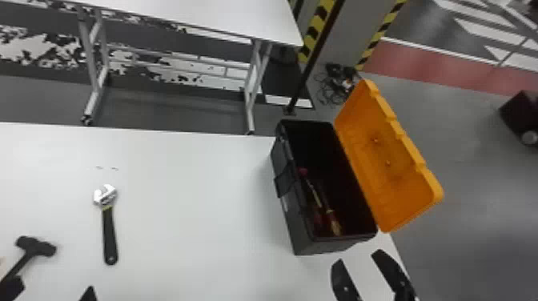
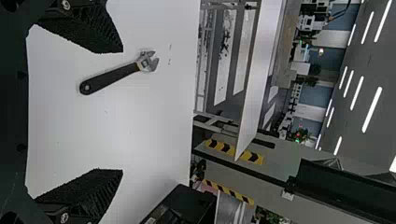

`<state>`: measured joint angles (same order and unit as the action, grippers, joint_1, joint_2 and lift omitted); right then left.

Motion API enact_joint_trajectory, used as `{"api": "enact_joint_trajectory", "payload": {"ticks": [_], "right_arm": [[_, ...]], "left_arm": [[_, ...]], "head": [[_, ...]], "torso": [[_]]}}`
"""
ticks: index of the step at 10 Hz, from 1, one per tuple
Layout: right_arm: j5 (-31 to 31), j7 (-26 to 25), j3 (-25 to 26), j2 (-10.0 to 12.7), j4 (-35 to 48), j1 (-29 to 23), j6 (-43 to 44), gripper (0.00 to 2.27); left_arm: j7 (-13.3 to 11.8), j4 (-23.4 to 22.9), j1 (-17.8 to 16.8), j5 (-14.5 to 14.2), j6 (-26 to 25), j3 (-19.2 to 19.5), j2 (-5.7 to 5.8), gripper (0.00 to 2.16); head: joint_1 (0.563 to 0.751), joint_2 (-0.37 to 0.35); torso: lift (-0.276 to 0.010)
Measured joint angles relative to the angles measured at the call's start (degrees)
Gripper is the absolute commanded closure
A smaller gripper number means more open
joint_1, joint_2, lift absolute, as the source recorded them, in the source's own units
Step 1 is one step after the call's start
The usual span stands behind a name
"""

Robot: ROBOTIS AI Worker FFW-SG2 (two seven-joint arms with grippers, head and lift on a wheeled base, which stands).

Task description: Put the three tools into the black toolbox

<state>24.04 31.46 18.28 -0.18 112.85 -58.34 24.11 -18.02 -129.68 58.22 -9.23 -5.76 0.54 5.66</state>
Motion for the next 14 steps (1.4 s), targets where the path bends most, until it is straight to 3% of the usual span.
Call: {"api": "enact_joint_trajectory", "payload": {"ticks": [3,9,11,14], "right_arm": [[-0.02,0.0,0.0,0.0,0.01,0.05,0.01,0.13],[-0.05,0.07,-0.11,0.0,-0.09,0.25,-0.17,0.13],[-0.05,0.14,-0.17,0.0,-0.11,0.25,-0.17,0.13],[-0.05,0.66,-0.26,0.0,-0.17,0.24,-0.17,0.13]], "left_arm": [[0.29,-1.46,0.61,-0.94,-0.77,2.58,-0.15,0.08],[0.82,-2.48,1.11,-4.76,-1.1,12.18,-0.83,0.08],[1.56,-1.04,0.81,-4.83,-1.82,14.11,-1.33,0.08],[0.71,3.7,-1.58,-4.99,-3.66,16.2,-2.15,0.09]], "head": [[0.695,-0.334],[0.695,-0.144],[0.695,-0.08],[0.695,-0.017]], "torso": [[-0.051],[-0.051],[-0.051],[-0.051]]}}
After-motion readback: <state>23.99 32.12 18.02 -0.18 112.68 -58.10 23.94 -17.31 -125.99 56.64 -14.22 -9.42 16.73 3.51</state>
